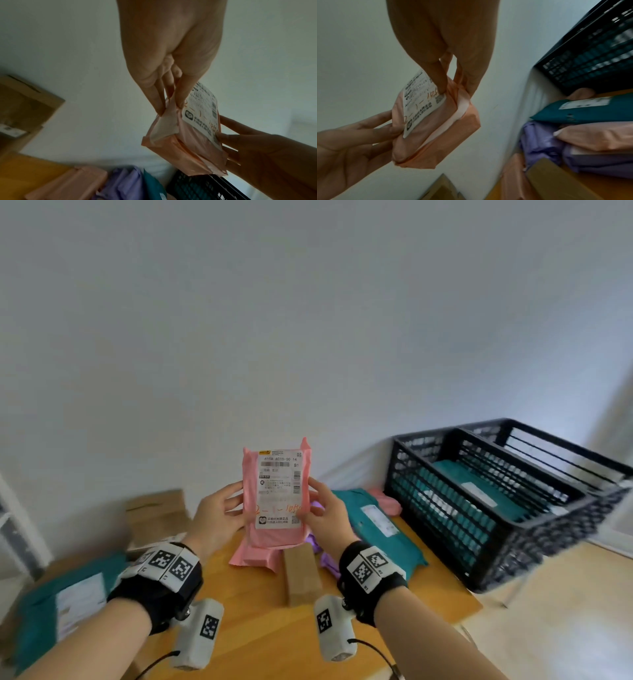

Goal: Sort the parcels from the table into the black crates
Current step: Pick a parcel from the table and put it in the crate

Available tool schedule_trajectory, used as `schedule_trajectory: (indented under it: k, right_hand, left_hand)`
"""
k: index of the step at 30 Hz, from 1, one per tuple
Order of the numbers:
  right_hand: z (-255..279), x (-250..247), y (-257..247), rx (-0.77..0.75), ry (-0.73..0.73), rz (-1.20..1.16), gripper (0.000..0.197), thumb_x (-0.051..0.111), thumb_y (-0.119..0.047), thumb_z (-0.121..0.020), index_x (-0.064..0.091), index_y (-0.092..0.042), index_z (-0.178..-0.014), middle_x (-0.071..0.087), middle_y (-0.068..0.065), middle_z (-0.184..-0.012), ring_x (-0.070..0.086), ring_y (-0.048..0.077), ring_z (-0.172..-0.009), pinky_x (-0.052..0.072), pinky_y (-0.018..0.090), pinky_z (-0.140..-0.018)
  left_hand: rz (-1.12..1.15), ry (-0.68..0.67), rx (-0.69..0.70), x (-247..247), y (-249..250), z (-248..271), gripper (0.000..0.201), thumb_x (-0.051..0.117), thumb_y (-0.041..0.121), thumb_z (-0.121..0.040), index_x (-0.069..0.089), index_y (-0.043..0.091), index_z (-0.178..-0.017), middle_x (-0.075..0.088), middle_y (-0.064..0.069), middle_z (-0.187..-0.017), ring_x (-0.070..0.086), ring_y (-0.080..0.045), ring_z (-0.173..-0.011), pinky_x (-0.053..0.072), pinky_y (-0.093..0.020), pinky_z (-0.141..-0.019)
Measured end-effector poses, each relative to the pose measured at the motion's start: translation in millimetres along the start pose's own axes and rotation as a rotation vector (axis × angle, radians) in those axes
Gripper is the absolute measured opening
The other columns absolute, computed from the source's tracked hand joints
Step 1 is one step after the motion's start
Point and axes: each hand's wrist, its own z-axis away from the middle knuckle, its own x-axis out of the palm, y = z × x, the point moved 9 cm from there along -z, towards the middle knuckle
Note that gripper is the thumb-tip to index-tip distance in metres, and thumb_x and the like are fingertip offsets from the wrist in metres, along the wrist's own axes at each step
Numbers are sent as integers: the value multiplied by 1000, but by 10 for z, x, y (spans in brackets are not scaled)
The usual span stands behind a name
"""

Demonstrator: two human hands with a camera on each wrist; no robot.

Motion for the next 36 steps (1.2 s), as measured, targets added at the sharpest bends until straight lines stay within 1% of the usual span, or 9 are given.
schedule_trajectory:
  k: [3,5,8,11,15,19,21,26,36]
  right_hand:
    - [184,-405,209,45,101,33,53,56,4,-89,46,-17,-136,59,4,-123,60,13,-107,55,17,-75]
    - [317,-676,297,69,160,33,51,55,6,-89,48,-16,-135,61,1,-117,61,13,-106,56,25,-84]
    - [544,-1087,349,96,228,18,50,52,10,-89,49,-15,-132,60,-6,-106,60,1,-93,55,18,-77]
    - [770,-1517,420,119,302,32,50,52,9,-89,49,-16,-132,59,-1,-112,58,1,-94,52,12,-70]
    - [1084,-2062,532,151,380,30,52,51,9,-89,49,-19,-133,61,5,-117,61,15,-103,56,20,-75]
    - [1393,-2656,637,162,427,15,53,51,11,-88,49,-19,-132,63,2,-110,63,9,-97,55,18,-71]
    - [1524,-2972,722,183,438,5,52,51,9,-89,49,-18,-133,63,2,-112,63,10,-99,56,20,-73]
    - [1732,-3770,825,188,431,4,51,50,11,-89,49,-15,-133,64,7,-112,63,19,-102,58,31,-80]
    - [1719,-5112,707,154,320,61,49,51,8,-90,47,-14,-134,62,7,-112,62,11,-97,57,22,-69]
  left_hand:
    - [-5,-79,-5,451,-53,-37,64,69,-8,-77,48,12,-135,64,-8,-120,64,-18,-104,56,-33,-83]
    - [-10,-135,-12,760,-62,-52,65,69,-9,-77,48,11,-135,64,-11,-121,64,-22,-106,54,-41,-89]
    - [-21,-202,-4,1219,-22,-42,65,71,-8,-76,49,10,-134,64,-11,-121,62,-23,-107,51,-46,-93]
    - [-26,-277,9,1712,74,18,63,70,-7,-76,50,9,-134,62,-8,-123,60,-20,-105,50,-43,-95]
    - [-27,-358,11,2354,193,146,56,66,-14,-78,50,0,-129,62,-8,-114,61,-22,-101,50,-29,-84]
    - [-51,-420,53,3016,272,253,56,68,-13,-76,52,1,-128,66,-14,-111,64,-24,-103,56,-26,-82]
    - [-43,-442,56,3364,326,330,54,67,-14,-76,53,1,-126,67,-11,-108,64,-21,-101,55,-30,-85]
    - [-30,-451,87,4138,536,506,48,70,-8,-77,58,19,-115,68,5,-104,65,-19,-104,54,-40,-90]
    - [-7,-393,-23,5319,1045,566,51,64,-6,-84,50,6,-132,68,-14,-113,66,-25,-102,54,-43,-89]
